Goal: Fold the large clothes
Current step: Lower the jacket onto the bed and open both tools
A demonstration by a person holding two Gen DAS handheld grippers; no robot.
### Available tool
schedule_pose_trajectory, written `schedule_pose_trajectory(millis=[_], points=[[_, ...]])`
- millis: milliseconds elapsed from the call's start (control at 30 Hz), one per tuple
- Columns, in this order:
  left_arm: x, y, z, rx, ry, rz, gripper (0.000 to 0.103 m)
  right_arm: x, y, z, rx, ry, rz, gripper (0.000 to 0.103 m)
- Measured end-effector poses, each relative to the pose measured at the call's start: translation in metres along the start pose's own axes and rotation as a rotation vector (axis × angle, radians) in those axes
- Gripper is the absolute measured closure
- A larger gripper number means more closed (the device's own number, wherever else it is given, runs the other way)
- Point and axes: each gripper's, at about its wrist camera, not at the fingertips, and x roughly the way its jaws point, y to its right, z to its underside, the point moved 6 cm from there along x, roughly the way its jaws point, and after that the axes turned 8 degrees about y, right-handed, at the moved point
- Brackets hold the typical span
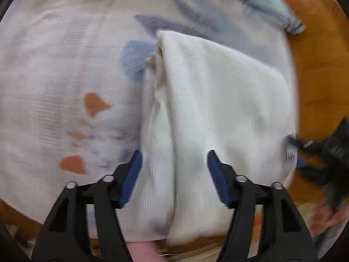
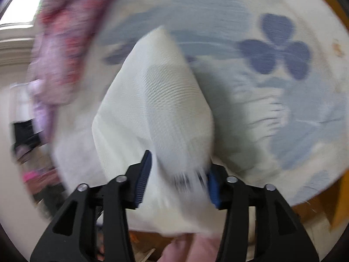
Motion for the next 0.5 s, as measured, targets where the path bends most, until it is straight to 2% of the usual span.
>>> schedule_pose_trajectory(millis=[33,67,167,200,233,267,333,400,467,500], points=[[0.002,-0.009,0.005,0.023,-0.025,-0.052,0.031,-0.005,0.008,-0.001,0.003,0.026,0.038,0.044],[-0.002,-0.018,0.01,0.033,-0.028,-0.089,0.031,-0.014,0.007,0.0,0.005,0.059,0.023,0.044],[-0.02,-0.026,0.014,0.038,0.024,-0.087,0.032,-0.043,-0.007,0.01,-0.056,0.175,-0.068,0.049],[-0.025,-0.026,0.015,0.044,0.038,-0.066,0.033,-0.049,-0.017,0.015,-0.106,0.195,-0.088,0.067],[-0.027,-0.02,0.014,0.057,0.049,-0.02,0.04,-0.049,-0.028,0.02,-0.156,0.196,-0.088,0.086],[-0.024,-0.013,0.013,0.065,0.042,0.023,0.048,-0.045,-0.033,0.022,-0.182,0.18,-0.082,0.09],[-0.009,0.0,0.017,0.074,0.013,0.06,0.054,-0.018,-0.035,0.023,-0.195,0.117,-0.061,0.098],[0.027,0.001,0.016,0.092,-0.034,0.042,0.06,0.03,-0.01,0.015,-0.164,0.085,0.044,0.103],[0.06,-0.002,0.022,0.103,-0.109,-0.002,0.063,0.055,0.006,0.004,-0.116,0.107,0.055,0.103],[0.071,-0.003,0.022,0.098,-0.127,0.008,0.064,0.057,0.01,0.0,-0.078,0.115,0.056,0.103]])
